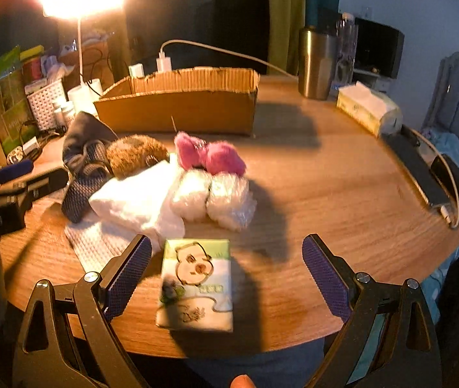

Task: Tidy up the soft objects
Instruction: 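Move left tool to the gray glove while right tool moves to the capybara tissue pack, then close left tool on the gray glove while right tool grasps the tissue pack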

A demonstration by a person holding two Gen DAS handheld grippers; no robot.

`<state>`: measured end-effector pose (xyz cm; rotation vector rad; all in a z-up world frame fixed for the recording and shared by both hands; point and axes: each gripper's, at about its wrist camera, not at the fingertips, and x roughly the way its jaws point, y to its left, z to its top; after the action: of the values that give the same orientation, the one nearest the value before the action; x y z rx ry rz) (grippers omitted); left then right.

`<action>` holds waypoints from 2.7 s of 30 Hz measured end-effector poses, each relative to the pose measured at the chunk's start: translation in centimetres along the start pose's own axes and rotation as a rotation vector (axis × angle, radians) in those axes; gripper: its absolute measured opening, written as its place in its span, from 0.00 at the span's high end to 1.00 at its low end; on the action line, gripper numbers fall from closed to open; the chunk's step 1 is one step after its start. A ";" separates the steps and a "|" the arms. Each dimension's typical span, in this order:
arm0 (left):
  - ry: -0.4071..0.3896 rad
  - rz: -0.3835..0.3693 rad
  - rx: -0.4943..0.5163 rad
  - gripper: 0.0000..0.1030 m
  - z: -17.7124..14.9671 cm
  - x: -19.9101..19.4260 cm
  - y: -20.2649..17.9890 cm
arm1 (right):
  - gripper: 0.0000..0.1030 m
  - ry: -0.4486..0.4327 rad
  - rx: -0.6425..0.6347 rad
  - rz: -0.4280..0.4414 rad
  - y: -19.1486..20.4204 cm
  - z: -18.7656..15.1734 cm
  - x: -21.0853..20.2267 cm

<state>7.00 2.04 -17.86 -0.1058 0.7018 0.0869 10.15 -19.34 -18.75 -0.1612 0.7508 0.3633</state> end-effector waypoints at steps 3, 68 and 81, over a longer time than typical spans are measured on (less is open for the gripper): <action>0.020 0.015 0.007 0.05 0.5 1.0 0.2 | 0.06 0.018 0.014 0.011 -0.5 -0.3 0.5; -0.027 -0.084 0.078 0.60 4.1 -1.2 -2.0 | 0.48 -0.074 -0.063 0.039 -0.1 1.9 -1.8; -0.088 -0.088 0.068 0.60 6.1 -3.2 -1.9 | 0.48 -0.139 -0.079 0.042 0.1 4.3 -3.3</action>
<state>8.64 0.77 -11.03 -0.0669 0.6107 -0.0171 10.60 -18.93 -13.33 -0.1930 0.6041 0.4403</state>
